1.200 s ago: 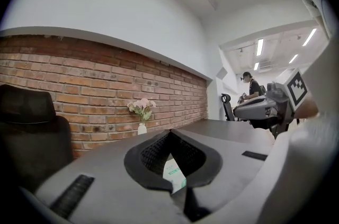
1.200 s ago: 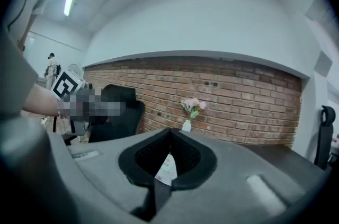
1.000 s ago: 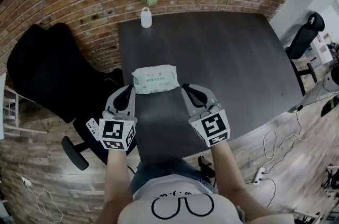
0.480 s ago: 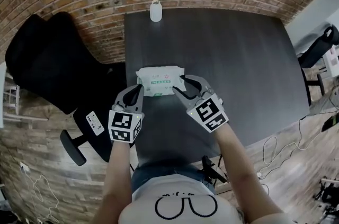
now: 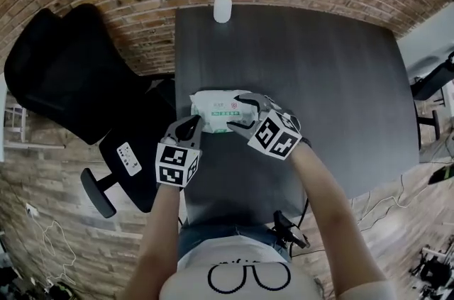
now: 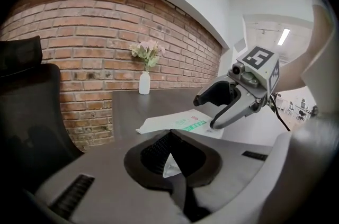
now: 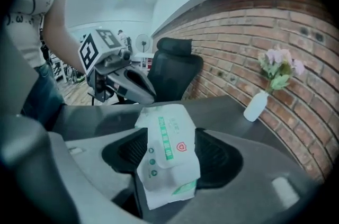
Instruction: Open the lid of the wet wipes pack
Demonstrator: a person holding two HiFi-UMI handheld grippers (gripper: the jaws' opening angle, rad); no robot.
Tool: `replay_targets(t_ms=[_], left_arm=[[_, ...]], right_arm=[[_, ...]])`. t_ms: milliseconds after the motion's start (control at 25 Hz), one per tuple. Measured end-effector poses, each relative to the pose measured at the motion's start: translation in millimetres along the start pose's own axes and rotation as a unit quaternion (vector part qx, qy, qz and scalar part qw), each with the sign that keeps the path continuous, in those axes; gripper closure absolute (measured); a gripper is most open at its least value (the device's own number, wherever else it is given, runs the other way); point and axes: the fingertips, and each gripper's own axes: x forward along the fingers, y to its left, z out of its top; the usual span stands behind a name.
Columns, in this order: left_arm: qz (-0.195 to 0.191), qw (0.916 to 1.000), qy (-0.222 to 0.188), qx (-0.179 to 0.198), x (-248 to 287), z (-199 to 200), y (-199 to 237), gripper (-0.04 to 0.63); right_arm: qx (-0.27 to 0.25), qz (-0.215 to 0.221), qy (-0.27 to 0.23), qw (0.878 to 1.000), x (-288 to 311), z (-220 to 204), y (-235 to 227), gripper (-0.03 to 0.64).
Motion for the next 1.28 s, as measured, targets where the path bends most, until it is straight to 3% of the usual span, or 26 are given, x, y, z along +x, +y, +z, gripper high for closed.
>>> replay_targets(t_ms=[440, 640, 1080, 1280], left_arm=[[0.003, 0.9994, 0.028, -0.02, 20.0, -23.3, 5.3, 0.597], [0.002, 0.9993, 0.034, -0.013, 21.4, -25.2, 5.4, 0.598], [0.006, 0.9992, 0.038, -0.012, 21.7, -26.4, 7.2, 0.598], [0.004, 0.9992, 0.037, -0.013, 21.6, -26.3, 6.0, 0.597]], right_arm=[[-0.054, 0.07, 0.016, 0.996, 30.6, -13.1, 0.9, 0.355], [-0.008, 0.113, 0.012, 0.994, 31.8, -12.4, 1.9, 0.385], [0.071, 0.186, 0.014, 0.98, 33.2, -11.4, -6.9, 0.387], [0.094, 0.198, 0.007, 0.976, 31.2, -10.7, -8.2, 0.387]])
